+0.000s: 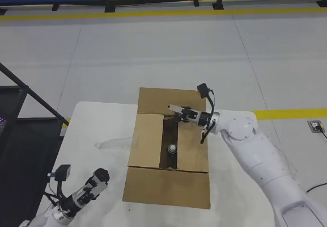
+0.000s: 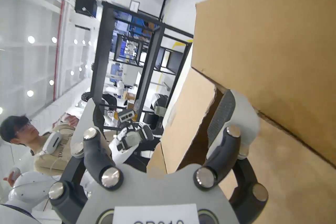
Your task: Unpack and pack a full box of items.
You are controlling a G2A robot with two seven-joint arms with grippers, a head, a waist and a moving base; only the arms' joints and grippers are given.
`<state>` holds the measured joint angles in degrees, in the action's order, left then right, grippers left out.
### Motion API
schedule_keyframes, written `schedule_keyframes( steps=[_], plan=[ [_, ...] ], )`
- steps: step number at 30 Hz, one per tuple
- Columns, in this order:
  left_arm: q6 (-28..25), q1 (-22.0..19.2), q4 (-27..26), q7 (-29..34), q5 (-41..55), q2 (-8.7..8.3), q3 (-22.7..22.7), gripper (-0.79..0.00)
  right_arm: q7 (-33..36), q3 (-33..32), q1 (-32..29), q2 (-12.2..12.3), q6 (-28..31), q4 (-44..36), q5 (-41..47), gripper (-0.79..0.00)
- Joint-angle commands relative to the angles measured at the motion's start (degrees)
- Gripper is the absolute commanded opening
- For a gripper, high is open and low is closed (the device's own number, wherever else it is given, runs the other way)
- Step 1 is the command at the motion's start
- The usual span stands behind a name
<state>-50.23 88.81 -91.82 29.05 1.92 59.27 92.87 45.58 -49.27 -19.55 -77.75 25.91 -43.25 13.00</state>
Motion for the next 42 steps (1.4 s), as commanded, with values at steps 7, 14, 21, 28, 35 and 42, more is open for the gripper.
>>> schedule_keyframes(
  steps=[7, 14, 21, 28, 35, 42],
  plan=[
    [0.0, 1.6, -1.8, -8.3, -3.4, 0.83, -1.0, 0.0, 2.0, 1.5, -1.7, 0.2, -11.5, -4.1, -6.0, 0.0],
    [0.7, 1.2, -2.1, -10.9, -6.9, 1.25, -2.2, 0.0, 4.5, 2.1, -1.4, -0.5, -12.7, -2.8, -5.3, 0.0],
    [0.6, 1.0, -2.1, -11.2, -7.4, 1.35, -2.6, 0.0, 4.4, 4.1, -0.1, -2.6, -11.3, -0.2, -3.1, 0.0],
    [0.7, 1.0, -1.9, -11.5, -7.6, 1.42, -2.8, 0.0, 6.2, 4.8, 2.0, -4.8, -8.0, 5.0, 1.6, 0.0],
    [0.7, 0.8, -1.7, -12.0, -8.4, 1.53, -3.1, 0.0, 10.2, 2.8, 3.2, -5.9, -3.0, 8.5, 8.4, 0.0],
    [1.0, 0.4, -2.0, -12.5, -10.4, 1.64, -3.4, 0.0, 12.3, 2.2, 3.6, -6.6, -0.9, 8.6, 10.5, 0.0]
  ],
)
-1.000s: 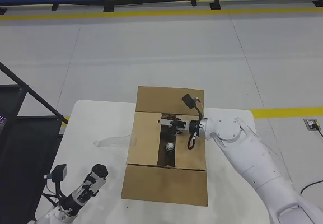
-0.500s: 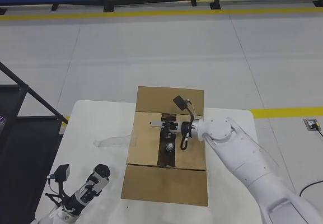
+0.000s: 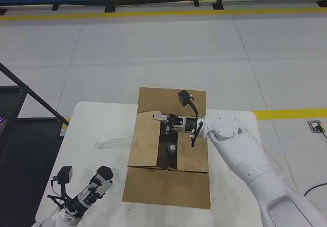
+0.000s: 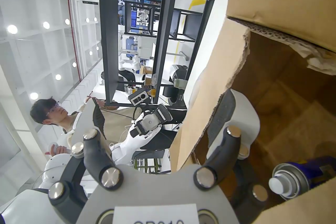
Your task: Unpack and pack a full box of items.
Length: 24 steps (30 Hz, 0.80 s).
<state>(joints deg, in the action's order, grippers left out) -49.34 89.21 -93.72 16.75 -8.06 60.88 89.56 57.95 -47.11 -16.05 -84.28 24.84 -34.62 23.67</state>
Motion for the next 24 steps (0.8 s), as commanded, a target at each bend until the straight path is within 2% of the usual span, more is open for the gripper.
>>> schedule_keyframes(
  steps=[1, 17, 24],
  plan=[
    [0.2, 0.0, -0.1, -0.4, -0.6, 0.06, -0.1, 0.0, -0.1, 0.1, 0.2, -0.3, 0.3, -0.1, -0.1, 0.0],
    [0.1, -0.2, 0.6, -1.2, -1.2, 0.15, 0.0, 0.0, -1.7, 2.5, 2.3, -3.5, 0.6, 0.9, -1.3, 0.0],
    [-0.5, 0.9, -0.7, -3.6, -5.9, 0.27, 1.1, 0.0, -2.7, 3.6, 3.1, -5.2, 0.9, 2.0, -1.6, 0.0]
  ],
)
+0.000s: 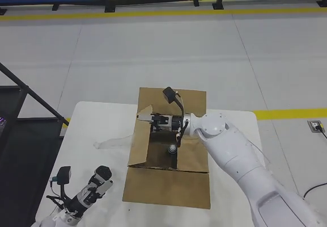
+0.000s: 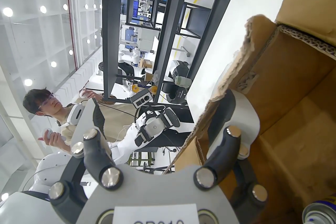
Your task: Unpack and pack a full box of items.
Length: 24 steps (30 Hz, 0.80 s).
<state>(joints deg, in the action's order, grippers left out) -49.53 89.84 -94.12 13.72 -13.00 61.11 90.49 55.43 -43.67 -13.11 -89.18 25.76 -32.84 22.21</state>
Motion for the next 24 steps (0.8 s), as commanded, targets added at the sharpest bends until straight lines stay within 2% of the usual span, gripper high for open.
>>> schedule_keyframes(
  steps=[1, 4, 8, 11, 16, 20, 24],
  plan=[
    [-1.5, 0.4, -0.5, -0.8, -2.0, 0.05, 0.2, 0.0, -0.3, 0.3, 0.2, -0.5, 0.1, 0.4, -0.1, 0.0],
    [-2.9, 1.0, -0.6, -2.3, -4.4, 0.13, 0.6, 0.0, -0.6, 0.7, 0.5, -1.1, 0.5, 1.0, -0.3, 0.0],
    [2.3, 0.8, -2.7, -7.6, -10.0, 0.76, 0.3, 0.0, -1.0, 0.8, 0.9, -2.0, 1.5, 1.7, 0.1, 0.0],
    [10.8, 0.4, -5.4, -14.8, -16.5, 1.71, -1.7, 0.0, -2.1, 1.0, 1.2, -2.6, 2.4, 2.4, -0.2, 0.0],
    [23.9, -0.3, -9.4, -26.7, -35.0, 3.12, -7.3, 0.0, -3.3, 1.0, 1.7, -3.7, 3.6, 3.5, 0.2, 0.0],
    [35.1, -0.9, -9.7, -35.2, -46.3, 4.12, -11.3, 0.0, -2.9, 0.8, 2.0, -4.3, 4.5, 4.7, 0.9, 0.0],
    [45.5, -1.7, -8.8, -40.7, -52.3, 5.13, -14.5, 0.0, -2.3, 0.6, 2.4, -4.9, 5.2, 5.9, 1.4, 0.0]
  ],
)
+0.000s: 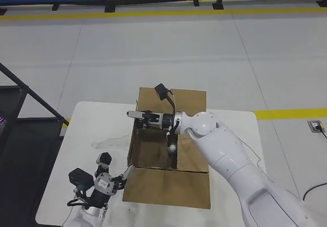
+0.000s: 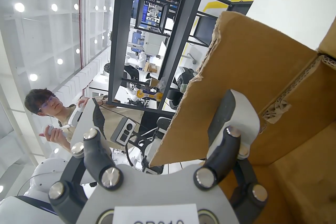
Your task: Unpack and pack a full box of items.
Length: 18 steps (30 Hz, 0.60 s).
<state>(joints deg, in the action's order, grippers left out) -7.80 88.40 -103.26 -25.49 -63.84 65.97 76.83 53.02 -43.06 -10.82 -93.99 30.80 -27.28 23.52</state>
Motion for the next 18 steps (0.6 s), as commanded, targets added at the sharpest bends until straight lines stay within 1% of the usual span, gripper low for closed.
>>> schedule_keyframes(
  steps=[1, 4, 10, 13, 18],
  plan=[
    [5.8, -0.5, 0.5, -2.1, -2.2, 0.52, -1.6, 0.0, 0.4, -0.1, 0.2, -0.3, 0.2, 0.6, 0.1, 0.0],
    [10.9, -1.9, 1.4, -2.6, -3.2, 1.22, -3.4, 0.0, 1.1, -0.2, 0.4, -0.6, 0.6, 1.4, 0.3, 0.0],
    [17.1, -4.4, 3.4, -2.9, -1.7, 2.31, -4.2, 0.0, 3.2, -0.6, 0.8, -1.0, 1.9, 2.8, 0.1, 0.0],
    [18.4, -4.8, 4.1, -3.2, 0.8, 2.69, -3.5, 0.0, 3.4, -1.0, 0.9, -1.0, 2.7, 3.6, -0.2, 0.0],
    [20.1, -3.7, 4.7, -3.2, 2.1, 2.9, -1.0, 0.0, 3.5, -2.7, 0.8, -0.1, 5.9, 4.7, -0.3, 0.0]
  ],
)
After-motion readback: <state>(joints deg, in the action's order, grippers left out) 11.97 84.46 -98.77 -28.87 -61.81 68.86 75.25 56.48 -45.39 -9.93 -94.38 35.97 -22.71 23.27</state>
